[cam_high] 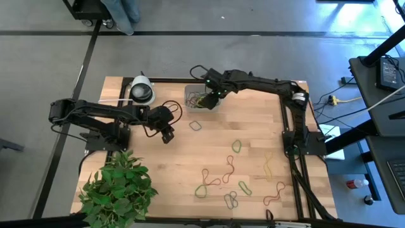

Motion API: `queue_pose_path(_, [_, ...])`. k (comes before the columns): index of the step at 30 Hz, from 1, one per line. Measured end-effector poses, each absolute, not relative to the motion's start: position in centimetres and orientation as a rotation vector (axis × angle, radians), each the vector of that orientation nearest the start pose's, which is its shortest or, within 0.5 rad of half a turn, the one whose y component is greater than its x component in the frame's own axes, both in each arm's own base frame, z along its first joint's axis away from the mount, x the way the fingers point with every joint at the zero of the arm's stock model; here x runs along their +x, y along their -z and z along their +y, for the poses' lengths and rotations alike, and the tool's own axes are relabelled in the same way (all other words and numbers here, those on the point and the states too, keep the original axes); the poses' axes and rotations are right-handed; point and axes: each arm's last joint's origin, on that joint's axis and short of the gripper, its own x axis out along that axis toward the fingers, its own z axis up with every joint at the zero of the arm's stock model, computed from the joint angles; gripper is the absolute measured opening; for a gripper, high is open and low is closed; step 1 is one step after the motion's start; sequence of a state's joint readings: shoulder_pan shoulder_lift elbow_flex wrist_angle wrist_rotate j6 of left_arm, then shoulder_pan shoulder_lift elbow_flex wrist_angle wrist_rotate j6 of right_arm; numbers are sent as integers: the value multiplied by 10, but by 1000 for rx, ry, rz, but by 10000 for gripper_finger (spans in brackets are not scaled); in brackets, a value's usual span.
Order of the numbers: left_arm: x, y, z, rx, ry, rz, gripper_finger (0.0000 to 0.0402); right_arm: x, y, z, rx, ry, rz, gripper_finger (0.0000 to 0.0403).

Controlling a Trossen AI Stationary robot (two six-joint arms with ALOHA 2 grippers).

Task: Pick and place rubber bands into bin
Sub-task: Put the blue rubber band into the white bin

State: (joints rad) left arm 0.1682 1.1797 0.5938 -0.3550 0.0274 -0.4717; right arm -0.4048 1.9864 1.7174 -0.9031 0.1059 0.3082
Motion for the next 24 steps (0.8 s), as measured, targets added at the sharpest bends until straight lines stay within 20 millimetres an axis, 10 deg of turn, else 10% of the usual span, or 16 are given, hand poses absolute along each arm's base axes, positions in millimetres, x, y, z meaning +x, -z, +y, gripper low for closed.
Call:
queue_pose_path(14, [223, -193, 18, -472, -248, 770, 142, 269, -281, -100, 481, 686, 929, 167])
queue_pose_path(24, [251, -216, 0, -324, -282, 664, 180, 178, -242, -47, 656, 731, 832, 167])
